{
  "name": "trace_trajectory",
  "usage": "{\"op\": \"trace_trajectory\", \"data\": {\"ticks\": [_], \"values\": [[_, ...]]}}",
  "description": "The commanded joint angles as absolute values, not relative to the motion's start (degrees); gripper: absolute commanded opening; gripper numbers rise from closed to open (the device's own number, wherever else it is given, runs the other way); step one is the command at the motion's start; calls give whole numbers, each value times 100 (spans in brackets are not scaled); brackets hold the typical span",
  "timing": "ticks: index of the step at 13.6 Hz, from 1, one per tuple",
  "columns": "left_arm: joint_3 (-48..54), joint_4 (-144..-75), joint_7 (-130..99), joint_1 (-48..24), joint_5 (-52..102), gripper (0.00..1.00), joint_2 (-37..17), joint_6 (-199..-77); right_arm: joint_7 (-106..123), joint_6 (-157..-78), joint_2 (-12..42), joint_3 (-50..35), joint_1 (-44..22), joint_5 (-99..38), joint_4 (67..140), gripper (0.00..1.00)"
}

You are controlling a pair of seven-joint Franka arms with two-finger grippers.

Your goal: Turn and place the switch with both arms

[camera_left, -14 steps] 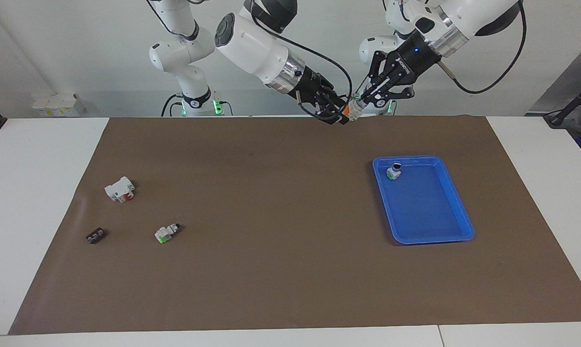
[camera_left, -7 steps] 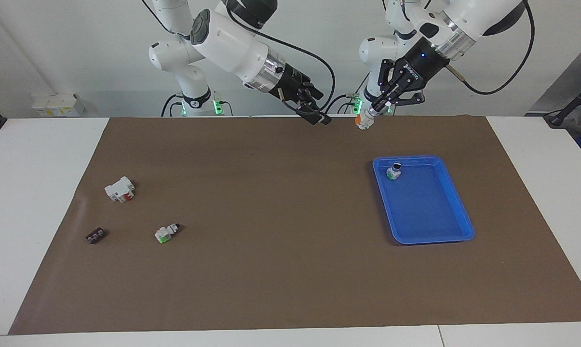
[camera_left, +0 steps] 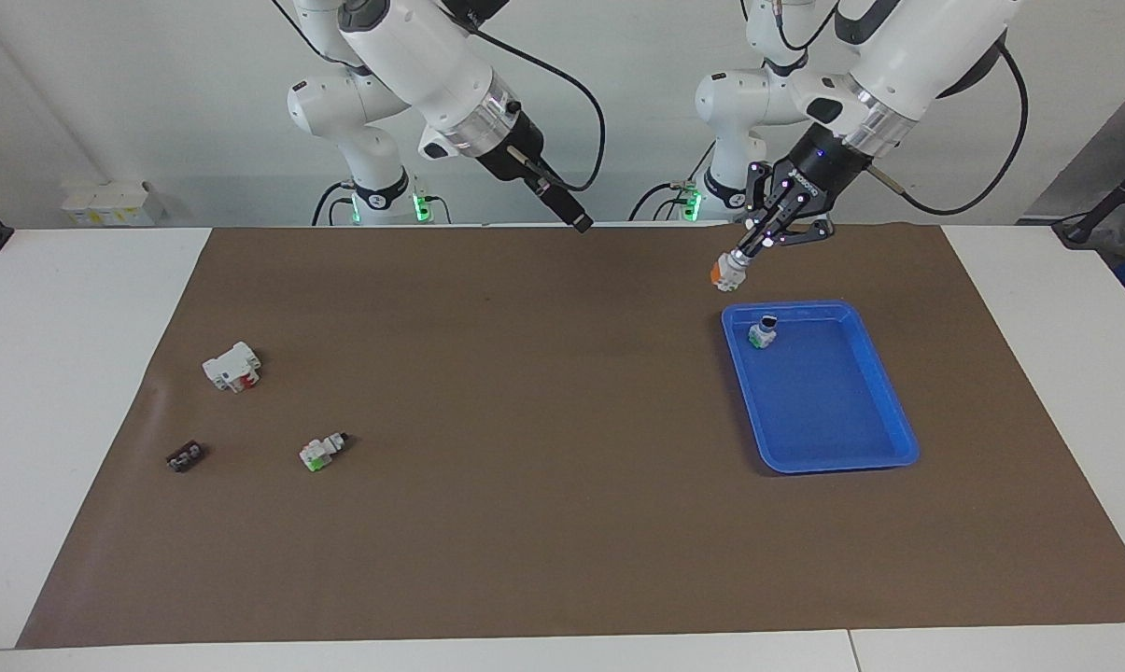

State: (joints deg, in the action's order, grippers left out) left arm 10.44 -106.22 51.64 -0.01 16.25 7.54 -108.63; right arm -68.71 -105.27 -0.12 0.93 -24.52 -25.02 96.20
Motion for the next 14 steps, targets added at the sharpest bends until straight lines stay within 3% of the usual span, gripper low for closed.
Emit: {"op": "trace_trajectory", "data": {"ticks": [1, 8, 12, 14], "values": [[1081, -11213, 5554, 290, 1390, 0, 993, -11223, -5376, -10477, -97, 62, -2041, -1980, 9791, 100], [976, -12285, 5266, 633, 133, 0, 1010, -11889, -2034, -10468, -105, 62, -960, -327, 9888, 100], [853, -12699, 5230, 615, 132, 0, 897, -12172, -1811, -10152, -105, 97, -756, 52, 9704, 100], [826, -12691, 5230, 633, 132, 0, 581, -12182, -1802, -9880, -105, 88, -669, 61, 9528, 100]]}}
